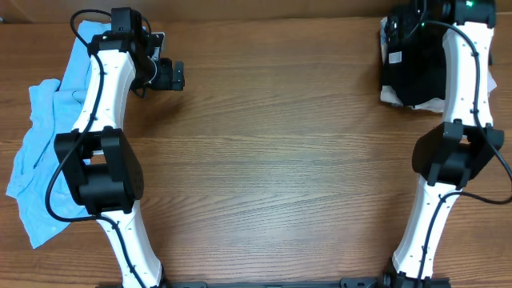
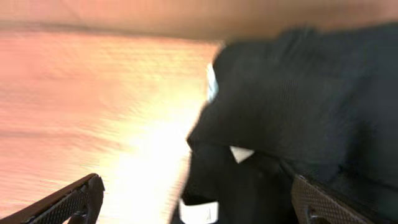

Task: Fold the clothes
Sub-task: 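Press the shirt down on the stack and open the right gripper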

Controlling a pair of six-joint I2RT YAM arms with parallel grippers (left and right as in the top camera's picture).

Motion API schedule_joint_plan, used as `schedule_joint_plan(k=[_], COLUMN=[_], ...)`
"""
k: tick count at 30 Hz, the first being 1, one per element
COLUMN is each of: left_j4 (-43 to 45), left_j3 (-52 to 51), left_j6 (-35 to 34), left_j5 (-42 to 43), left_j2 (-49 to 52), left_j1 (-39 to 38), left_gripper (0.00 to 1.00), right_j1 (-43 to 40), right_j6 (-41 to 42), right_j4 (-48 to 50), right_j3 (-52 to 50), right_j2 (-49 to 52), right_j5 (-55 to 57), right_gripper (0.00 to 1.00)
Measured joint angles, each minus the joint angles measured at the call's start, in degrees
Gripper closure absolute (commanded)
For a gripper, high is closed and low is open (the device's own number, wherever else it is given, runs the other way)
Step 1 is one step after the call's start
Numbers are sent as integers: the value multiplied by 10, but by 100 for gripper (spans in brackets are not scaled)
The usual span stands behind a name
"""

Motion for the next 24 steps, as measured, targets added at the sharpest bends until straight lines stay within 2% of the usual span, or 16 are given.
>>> schedule_joint_plan(k=[2,3,4,5,6,7,9,12,14,16,24], left_j4=[0,0,0,0,0,0,0,0,0,0,0], left_j3=[0,0,0,0,0,0,0,0,0,0,0], left_j6=[0,0,0,0,0,0,0,0,0,0,0], left_j5=[0,0,0,0,0,0,-1,-5,-5,-5,-7], left_j2=[0,0,0,0,0,0,0,0,0,0,0], left_j1=[0,0,0,0,0,0,0,0,0,0,0], left_gripper=[0,0,0,0,0,0,0,0,0,0,0], right_j1=[-1,-2,-3,-5,-9,-13,-23,-41,-52,-64,-86], right_j6=[19,30,40,48,56,64,69,80,84,93,113], right_j4=[23,37,51,68,89,108,154,234,272,301,323], right_j3=[3,6,9,9,9,9,2,-32,-65,-106,-265], right_j2=[-16,-24,-31,-39,-46,-51,-55,-56,-56,-56,-45], right_j5=[-5,-5,-5,-5,-4,-4,-3,-2,-1,0,-22], right_gripper=[6,16,36,51,60,66,72,71,59,40,28])
